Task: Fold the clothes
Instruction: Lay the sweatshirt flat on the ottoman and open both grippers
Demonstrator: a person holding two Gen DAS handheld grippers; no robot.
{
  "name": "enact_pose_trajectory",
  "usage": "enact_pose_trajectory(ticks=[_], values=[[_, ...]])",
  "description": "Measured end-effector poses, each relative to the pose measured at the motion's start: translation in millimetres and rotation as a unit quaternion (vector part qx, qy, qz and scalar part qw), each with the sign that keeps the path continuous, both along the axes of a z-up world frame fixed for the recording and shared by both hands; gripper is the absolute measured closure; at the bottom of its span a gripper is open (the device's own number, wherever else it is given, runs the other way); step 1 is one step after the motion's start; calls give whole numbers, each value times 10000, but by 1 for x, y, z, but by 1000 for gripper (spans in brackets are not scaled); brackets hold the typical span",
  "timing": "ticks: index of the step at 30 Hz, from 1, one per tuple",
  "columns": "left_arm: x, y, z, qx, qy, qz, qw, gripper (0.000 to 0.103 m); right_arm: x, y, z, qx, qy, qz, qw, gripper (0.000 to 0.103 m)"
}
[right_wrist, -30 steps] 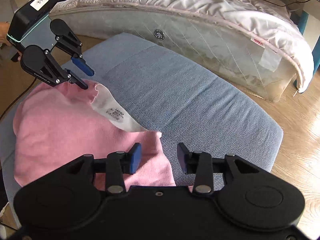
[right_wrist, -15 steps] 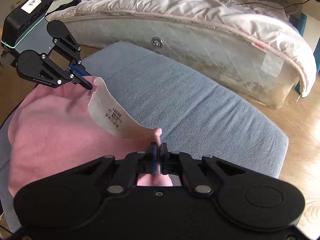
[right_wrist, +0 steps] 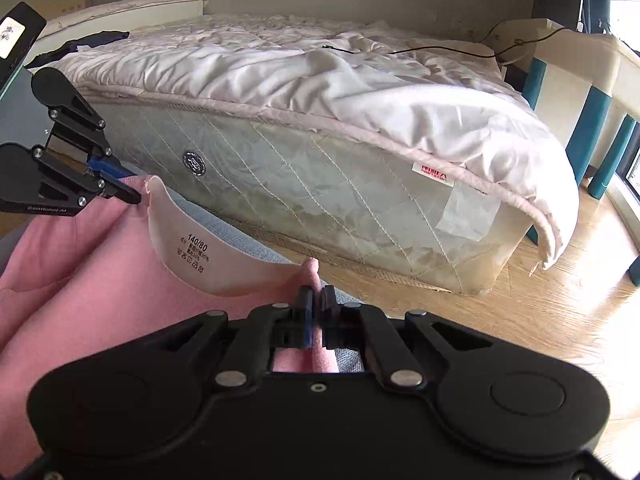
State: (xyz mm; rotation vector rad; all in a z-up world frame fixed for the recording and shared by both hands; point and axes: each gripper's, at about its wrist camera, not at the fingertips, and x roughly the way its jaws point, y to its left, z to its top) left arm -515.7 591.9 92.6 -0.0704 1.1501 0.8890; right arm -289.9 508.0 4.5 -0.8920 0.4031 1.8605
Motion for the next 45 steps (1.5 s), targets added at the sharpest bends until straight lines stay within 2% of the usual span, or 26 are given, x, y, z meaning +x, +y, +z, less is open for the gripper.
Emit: enact_pose_trajectory(ticks=[1, 3, 5, 9, 12, 14, 16, 20, 22, 24, 26, 27, 28, 30, 32, 33, 37, 39, 45], values=[[0, -1, 0, 18, 15, 3, 10000, 93, 0, 2, -3, -57, 44, -51, 10000, 92], [-2, -7, 8, 81, 36, -47, 9999, 90, 4, 0, -1, -43, 185, -154, 9997, 75], [-7, -17, 21, 82, 5, -18, 10000, 89, 10, -10, 11, 34, 250, -104, 9996, 66], [-20, -53, 56, -66, -273, 57, 9996, 87, 19, -50, 49, 95, 378, 304, 9988, 62], [-27, -104, 77, -339, -476, -186, 9981, 81, 26, -93, 69, -164, 791, 601, 9949, 58], [-33, -153, 85, -743, -672, -537, 9935, 79, 29, -124, 76, -504, 1111, 765, 9896, 55], [-34, -189, 80, -1250, -785, -806, 9858, 79, 26, -150, 75, -855, 1215, 1016, 9837, 55], [-29, -245, 55, -2436, -1038, -923, 9599, 77, 7, -207, 60, -1226, 651, 1542, 9782, 54], [-29, -264, 42, -2907, -1201, -750, 9463, 72, -6, -227, 47, -1276, 232, 1807, 9749, 54], [-29, -267, 30, -3189, -1414, -498, 9359, 71, -16, -237, 36, -1438, 93, 1926, 9706, 52], [-32, -261, 21, -3411, -1737, -62, 9238, 65, -24, -241, 29, -1657, 271, 1957, 9662, 51], [-34, -257, 17, -3508, -1893, 134, 9170, 57, -28, -243, 26, -1798, 402, 1968, 9630, 50], [-35, -254, 13, -3599, -2044, 322, 9098, 56, -32, -245, 24, -1855, 463, 1978, 9614, 50], [-33, -250, 10, -3616, -2217, 425, 9046, 56, -41, -250, 19, -1889, 519, 2062, 9587, 49], [-27, -248, 9, -3537, -2225, 458, 9074, 56, -52, -255, 18, -1896, 338, 2243, 9553, 49], [-24, -247, 8, -3468, -2203, 579, 9099, 55, -53, -258, 19, -1875, 264, 2320, 9541, 49], [-21, -245, -2, -3308, -2195, 1245, 9093, 55, -49, -263, 27, -1798, 316, 2298, 9560, 45], [-24, -244, -6, -3431, -2360, 1557, 8957, 55, -46, -261, 25, -1866, 383, 2159, 9577, 45], [-35, -242, -12, -3413, -2988, 2395, 8584, 55, -42, -267, 25, -1898, 381, 2148, 9573, 44]])
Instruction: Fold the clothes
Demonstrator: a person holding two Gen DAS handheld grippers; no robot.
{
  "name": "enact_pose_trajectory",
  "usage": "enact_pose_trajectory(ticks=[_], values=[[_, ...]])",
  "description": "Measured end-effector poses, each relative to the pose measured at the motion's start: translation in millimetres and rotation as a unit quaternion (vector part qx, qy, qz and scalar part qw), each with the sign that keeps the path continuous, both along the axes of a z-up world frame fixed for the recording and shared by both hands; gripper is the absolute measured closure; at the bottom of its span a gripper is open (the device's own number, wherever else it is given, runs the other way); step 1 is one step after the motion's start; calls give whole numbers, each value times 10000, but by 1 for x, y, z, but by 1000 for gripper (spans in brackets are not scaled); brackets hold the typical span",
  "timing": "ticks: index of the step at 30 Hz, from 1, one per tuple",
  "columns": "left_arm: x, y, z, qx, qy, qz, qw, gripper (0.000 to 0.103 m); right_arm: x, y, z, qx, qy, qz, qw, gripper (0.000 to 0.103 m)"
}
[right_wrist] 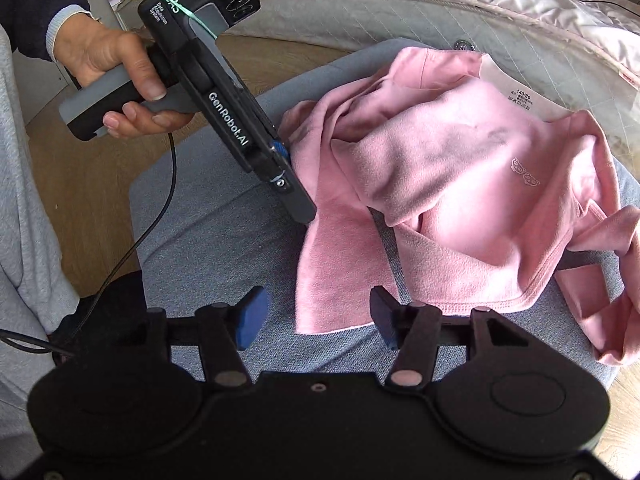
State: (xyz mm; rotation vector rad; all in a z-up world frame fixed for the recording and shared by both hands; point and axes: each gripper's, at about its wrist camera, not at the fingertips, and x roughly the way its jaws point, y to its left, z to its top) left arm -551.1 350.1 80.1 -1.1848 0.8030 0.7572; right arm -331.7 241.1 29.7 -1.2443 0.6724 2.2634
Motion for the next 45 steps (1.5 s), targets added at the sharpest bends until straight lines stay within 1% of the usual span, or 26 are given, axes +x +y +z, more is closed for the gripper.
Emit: enact_pose_trajectory(ticks=[2, 4, 6, 12, 14, 15, 16, 17, 19, 21, 23, 24, 26, 28, 29, 30, 32, 33, 34, 35, 36, 37, 39, 40, 43, 45], values=[[-3, 2, 0, -108, -149, 259, 9995, 55, -2, -1, -2, -46, -48, 66, 10000, 44], [-4, 3, 5, -67, -320, 388, 9987, 55, -2, -2, -1, -13, -42, 101, 9999, 44], [-4, 6, 7, 14, -379, 502, 9980, 55, -1, -3, 0, 35, -22, 130, 9999, 42], [17, 9, -8, -140, 122, 266, 9995, 55, -1, -5, -4, -42, -55, 140, 9999, 41], [25, 8, -9, -50, 372, 91, 9993, 56, -1, -6, -3, -33, -44, 165, 9998, 41], [27, 7, -7, 44, 459, -31, 9989, 65, -1, -7, -3, -38, -39, 161, 9999, 41], [27, 7, -4, 142, 539, -189, 9983, 85, -1, -6, -3, -54, -38, 161, 9998, 41], [28, 7, -2, 239, 618, -341, 9972, 90, -1, -6, -3, -72, -51, 165, 9998, 41], [23, 5, 6, 437, 771, -466, 9950, 93, 0, -6, -4, -59, -65, 137, 9999, 41], [12, 6, 18, 762, 993, -417, 9913, 94, 3, -5, -4, -66, -49, 85, 9999, 41], [-12, 10, 26, 1042, 1245, -158, 9866, 94, 5, -1, -5, -145, 3, -10, 9999, 41], [-24, 14, 36, 1171, 1353, 10, 9839, 94, 7, 0, -6, -192, 31, -58, 9998, 41], [-48, 20, 54, 1511, 1695, 380, 9731, 94, 8, 2, -7, -249, 47, -100, 9996, 40], [-75, 27, 69, 1747, 2073, 793, 9593, 94, 9, 2, -9, -236, 13, -86, 9997, 40], [-82, 31, 71, 1766, 2190, 939, 9550, 94, 8, 2, -10, -227, -6, -83, 9997, 40], [-99, 37, 75, 1731, 2334, 1079, 9507, 94, 8, 2, -11, -219, -25, -81, 9997, 40], [-143, 45, 82, 1589, 2584, 1368, 9430, 94, 6, 4, -13, -203, -49, -89, 9997, 40], [-164, 46, 80, 1533, 2628, 1494, 9408, 94, 6, 6, -14, -171, -71, -121, 9998, 40], [-169, 48, 78, 1483, 2628, 1534, 9410, 93, 6, 8, -14, -135, -93, -162, 9997, 40], [-178, 47, 77, 1466, 2744, 1635, 9362, 93, 7, 11, -15, -88, -134, -230, 9996, 39], [-187, 45, 76, 1449, 2860, 1728, 9313, 88, 7, 14, -15, -41, -174, -298, 9994, 39], [-185, 44, 75, 1441, 2962, 1677, 9292, 73, 9, 16, -15, -15, -182, -357, 9992, 39], [-179, 40, 74, 1518, 2978, 1315, 9333, 56, 14, 18, -12, 83, -189, -494, 9986, 39], [-170, 36, 75, 1607, 2999, 1139, 9334, 55, 15, 16, -9, 206, -236, -485, 9983, 39], [-137, 25, 76, 1857, 2829, 330, 9404, 55, 18, 11, 0, 625, -303, -418, 9967, 40], [-107, 14, 75, 2081, 2559, -361, 9433, 53, 18, 9, 4, 916, -337, -315, 9947, 39]])
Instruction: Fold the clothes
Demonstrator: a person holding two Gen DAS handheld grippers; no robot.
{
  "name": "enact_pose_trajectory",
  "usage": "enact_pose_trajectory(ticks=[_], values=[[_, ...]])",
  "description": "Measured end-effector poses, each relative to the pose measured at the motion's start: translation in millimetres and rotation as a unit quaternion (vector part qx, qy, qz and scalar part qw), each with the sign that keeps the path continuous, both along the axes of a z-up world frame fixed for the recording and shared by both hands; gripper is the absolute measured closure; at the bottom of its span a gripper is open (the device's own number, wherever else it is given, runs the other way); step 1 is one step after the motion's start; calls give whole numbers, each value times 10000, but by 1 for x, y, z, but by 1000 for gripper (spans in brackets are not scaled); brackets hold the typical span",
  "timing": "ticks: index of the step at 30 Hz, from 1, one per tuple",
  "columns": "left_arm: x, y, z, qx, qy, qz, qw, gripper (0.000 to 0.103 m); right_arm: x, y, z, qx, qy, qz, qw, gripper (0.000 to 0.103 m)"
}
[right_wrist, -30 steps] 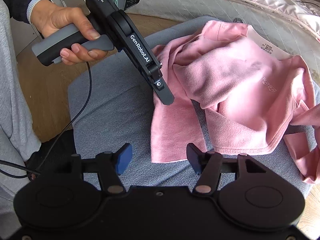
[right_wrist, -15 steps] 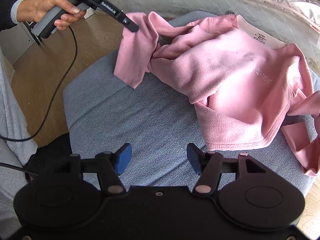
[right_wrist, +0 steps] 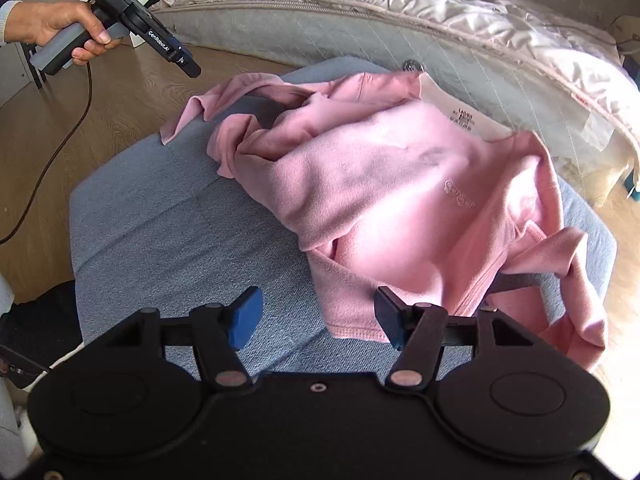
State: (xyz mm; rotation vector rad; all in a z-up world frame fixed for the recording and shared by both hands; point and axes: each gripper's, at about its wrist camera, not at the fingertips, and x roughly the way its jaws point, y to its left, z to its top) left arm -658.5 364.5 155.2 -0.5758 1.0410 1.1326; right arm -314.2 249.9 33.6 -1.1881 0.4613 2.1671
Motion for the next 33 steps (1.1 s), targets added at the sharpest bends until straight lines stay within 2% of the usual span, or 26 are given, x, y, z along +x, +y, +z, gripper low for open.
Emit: enact_pose_trajectory(ticks=[2, 4, 7, 10, 13, 14, 15, 16, 17, 18, 20, 23, 25, 27, 29, 31, 33], values=[[26, -6, -2, 15, -42, -672, 9977, 51, -4, 4, -3, 184, -122, 86, 9997, 38], [54, -12, -8, 71, 47, -1352, 9908, 49, -10, 10, -11, 321, -269, 183, 9990, 38], [92, -16, -23, 176, 363, -2204, 9746, 49, -17, 10, -20, 430, -427, 383, 9974, 37], [117, -11, -33, 296, 480, -2707, 9610, 49, -26, 13, -31, 548, -708, 556, 9944, 37], [133, -2, -38, -114, -27, -2898, 9570, 49, -31, 21, -42, 541, -842, 624, 9930, 41], [138, 0, -40, -335, -166, -2871, 9572, 49, -30, 23, -43, 541, -867, 619, 9928, 52], [142, 2, -43, -514, -286, -2824, 9575, 49, -29, 25, -44, 540, -892, 614, 9927, 68], [144, 4, -45, -611, -335, -2762, 9586, 54, -29, 28, -45, 450, -912, 585, 9931, 74], [144, 6, -48, -710, -374, -2634, 9614, 63, -28, 30, -45, 358, -885, 548, 9939, 82], [144, 9, -51, -810, -416, -2506, 9638, 88, -26, 31, -43, 323, -842, 488, 9947, 86], [132, 20, -51, -1112, -727, -2198, 9664, 90, -21, 30, -33, 320, -789, 435, 9954, 89], [105, 32, -42, -1468, -1271, -1638, 9672, 92, -5, 32, -7, 175, -521, 335, 9979, 90], [89, 32, -30, -1389, -1339, -1487, 9699, 92, 9, 37, 15, 25, -272, 247, 9993, 90], [73, 34, -19, -1244, -1396, -1335, 9732, 92, 27, 44, 34, 112, -171, 103, 9997, 90], [59, 35, -11, -1191, -1451, -1122, 9758, 92, 43, 51, 46, 426, -152, -130, 9989, 89], [48, 37, -10, -1356, -1490, -938, 9750, 91, 50, 58, 49, 431, -195, -65, 9989, 85], [38, 35, -17, -1456, -1429, -733, 9762, 91, 50, 58, 48, 401, -231, -125, 9989, 70]])
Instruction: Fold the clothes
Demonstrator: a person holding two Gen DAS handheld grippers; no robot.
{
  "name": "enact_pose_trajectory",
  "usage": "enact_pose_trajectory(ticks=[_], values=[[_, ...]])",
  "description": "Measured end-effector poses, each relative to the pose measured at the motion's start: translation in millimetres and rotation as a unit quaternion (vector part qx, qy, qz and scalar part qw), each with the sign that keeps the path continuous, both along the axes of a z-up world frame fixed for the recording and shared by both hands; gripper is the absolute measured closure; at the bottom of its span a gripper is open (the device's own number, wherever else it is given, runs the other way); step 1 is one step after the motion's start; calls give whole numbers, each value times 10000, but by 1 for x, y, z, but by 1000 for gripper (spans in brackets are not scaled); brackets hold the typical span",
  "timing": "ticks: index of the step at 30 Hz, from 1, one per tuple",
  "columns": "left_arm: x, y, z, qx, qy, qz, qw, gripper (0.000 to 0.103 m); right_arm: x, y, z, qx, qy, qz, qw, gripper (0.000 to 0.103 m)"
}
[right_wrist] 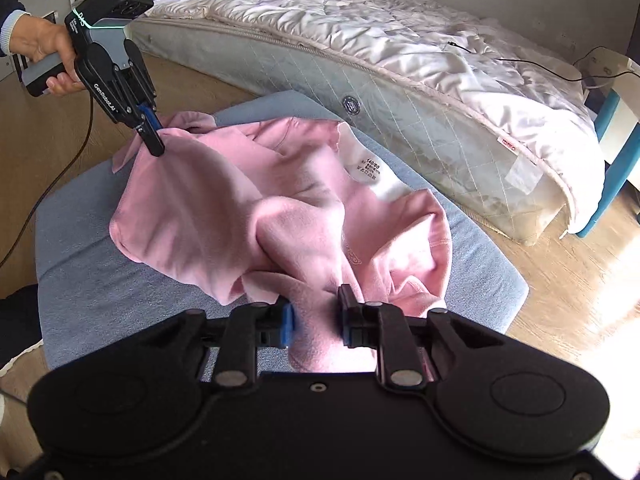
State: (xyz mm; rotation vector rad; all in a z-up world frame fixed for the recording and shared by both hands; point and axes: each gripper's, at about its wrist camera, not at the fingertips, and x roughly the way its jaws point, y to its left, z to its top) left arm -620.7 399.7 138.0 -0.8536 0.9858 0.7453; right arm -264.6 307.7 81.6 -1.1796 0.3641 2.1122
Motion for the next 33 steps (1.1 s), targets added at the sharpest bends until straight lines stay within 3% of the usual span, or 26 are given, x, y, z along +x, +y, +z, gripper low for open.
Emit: enact_pose_trajectory(ticks=[3, 7, 11, 13, 17, 18, 19, 21, 28, 30, 33], values=[[-13, -5, -14, 38, 317, 148, 9994, 89, -1, -3, -7, -14, -125, -169, 9998, 52], [-35, 2, -17, 126, 366, 558, 9977, 83, 10, -5, -19, -378, -102, -556, 9977, 53], [-42, 0, -19, 233, 635, 556, 9962, 79, 23, -7, -34, -684, -147, -902, 9935, 53], [-43, -4, -24, -97, 411, 464, 9980, 77, 27, -8, -43, -872, -250, -992, 9909, 53], [-29, -24, -28, -503, -90, 87, 9987, 76, 23, -6, -60, -1677, 164, -965, 9810, 52], [-22, -29, -27, -517, -156, -61, 9985, 69, 18, -6, -62, -1797, 279, -926, 9790, 53], [-16, -32, -27, -549, -248, -212, 9980, 61, 13, -5, -60, -1772, 427, -873, 9794, 54], [-3, -38, -27, -648, -426, -491, 9958, 54, 4, 1, -51, -1613, 716, -790, 9811, 55], [17, -43, -32, -818, -300, -802, 9930, 54, -24, 47, -36, -409, 1263, -972, 9864, 54], [15, -42, -36, -823, -196, -772, 9934, 54, -21, 61, -30, -459, 1365, -1153, 9828, 51], [8, -44, -44, -894, -51, -725, 9933, 54, -14, 69, -18, -790, 1154, -1101, 9840, 47]])
